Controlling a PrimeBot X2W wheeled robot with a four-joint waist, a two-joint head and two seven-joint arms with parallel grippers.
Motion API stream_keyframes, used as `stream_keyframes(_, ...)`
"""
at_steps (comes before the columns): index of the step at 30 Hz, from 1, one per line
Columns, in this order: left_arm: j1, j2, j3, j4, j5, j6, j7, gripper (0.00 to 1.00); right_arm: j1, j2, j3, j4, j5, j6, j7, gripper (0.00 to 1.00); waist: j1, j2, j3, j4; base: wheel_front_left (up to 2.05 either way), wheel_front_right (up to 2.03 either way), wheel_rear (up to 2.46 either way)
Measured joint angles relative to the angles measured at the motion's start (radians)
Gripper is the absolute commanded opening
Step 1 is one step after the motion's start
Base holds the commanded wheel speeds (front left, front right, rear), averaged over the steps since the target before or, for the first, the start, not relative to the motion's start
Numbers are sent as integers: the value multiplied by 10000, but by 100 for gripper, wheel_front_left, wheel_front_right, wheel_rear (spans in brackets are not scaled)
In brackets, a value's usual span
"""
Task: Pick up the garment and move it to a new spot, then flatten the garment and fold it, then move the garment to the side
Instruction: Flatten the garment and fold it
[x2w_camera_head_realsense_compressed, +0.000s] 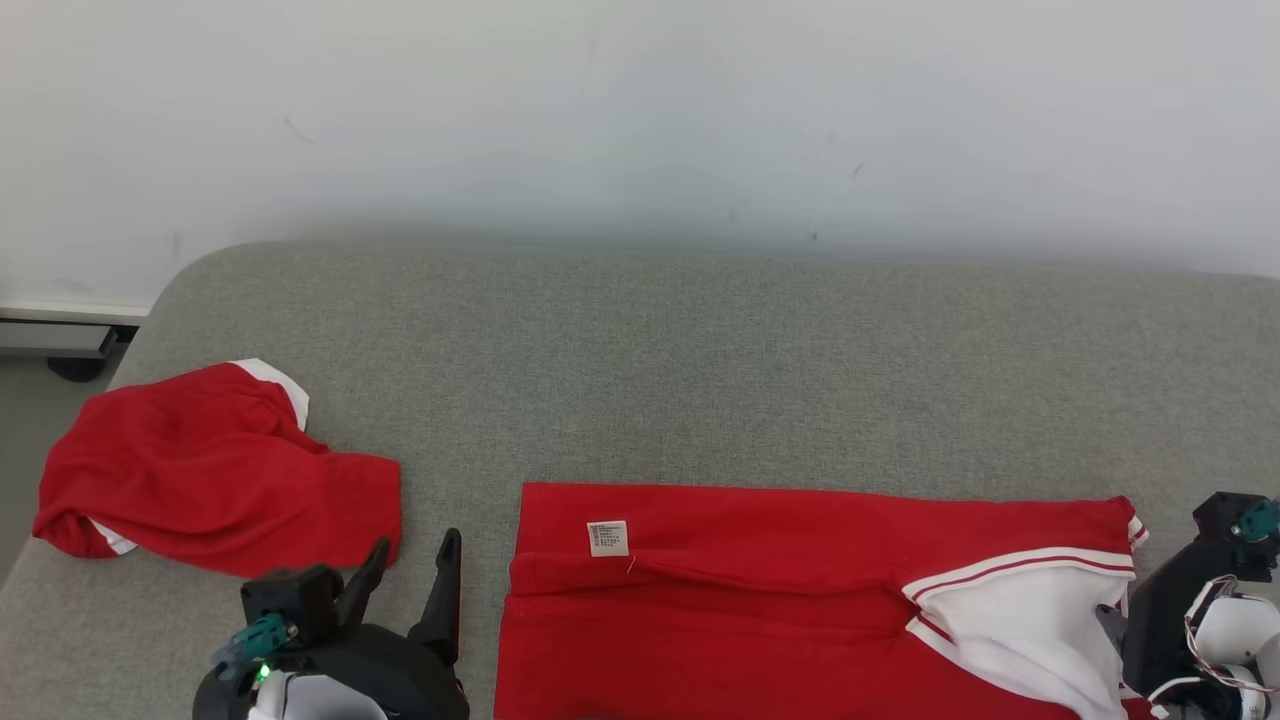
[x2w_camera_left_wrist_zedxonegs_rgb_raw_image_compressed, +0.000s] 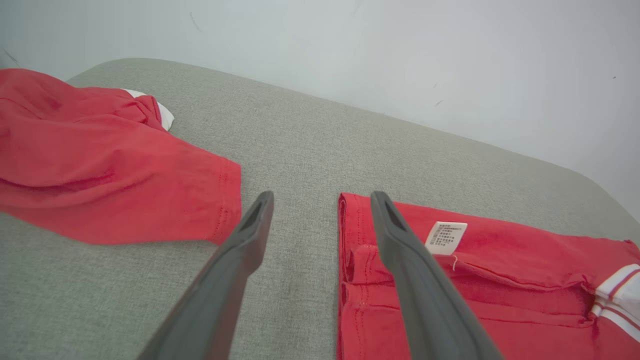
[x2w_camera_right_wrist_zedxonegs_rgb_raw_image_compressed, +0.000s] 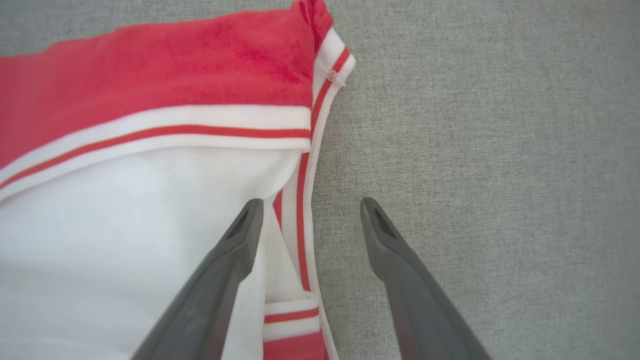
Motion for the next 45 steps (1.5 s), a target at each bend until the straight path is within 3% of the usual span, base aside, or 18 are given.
stream_keyframes(6,3,-19,-31,0,0,-4,0,100,43,268,82,-244,196,128,46,100,0,0,-41,28,0,0,0)
stream_keyframes(16,44,12,-54,-128,0,-4,17,100,55,132,127,-422,169,123,276,100,0,0,36,18,0,0,0)
stream_keyframes(32,-167,36,-35,-299,19,-6,90,100,56,35,-67,-217,255,-228,654,100,0,-1,711,423,0,0,0)
stream_keyframes(33,-167,35,-29,-295,17,-6,90,100,47,40,-65,-199,259,-230,685,98,0,0,715,420,0,0,0)
stream_keyframes(34,-166,36,-6,-290,17,-6,90,100,9,54,-36,-182,259,-230,731,80,0,0,715,405,0,0,0)
stream_keyframes(35,-167,36,-4,-282,17,-4,90,100,-2,59,-27,-169,259,-240,769,80,0,0,711,384,0,0,0)
stream_keyframes(36,-168,29,-15,-270,17,-4,90,100,-2,73,-23,-169,259,-242,788,39,0,0,707,367,0,0,0)
stream_keyframes(38,-170,4,-36,-240,17,-4,90,100,-2,96,0,-163,259,-244,811,4,0,0,701,347,0,0,0)
stream_keyframes(39,-176,4,-40,-219,17,-4,90,100,-2,104,27,-161,259,-242,849,0,0,-1,696,340,0,0,0)
stream_keyframes(45,-222,4,-46,-75,17,-6,90,100,-39,119,73,-142,253,-272,888,0,0,0,614,298,0,0,0)
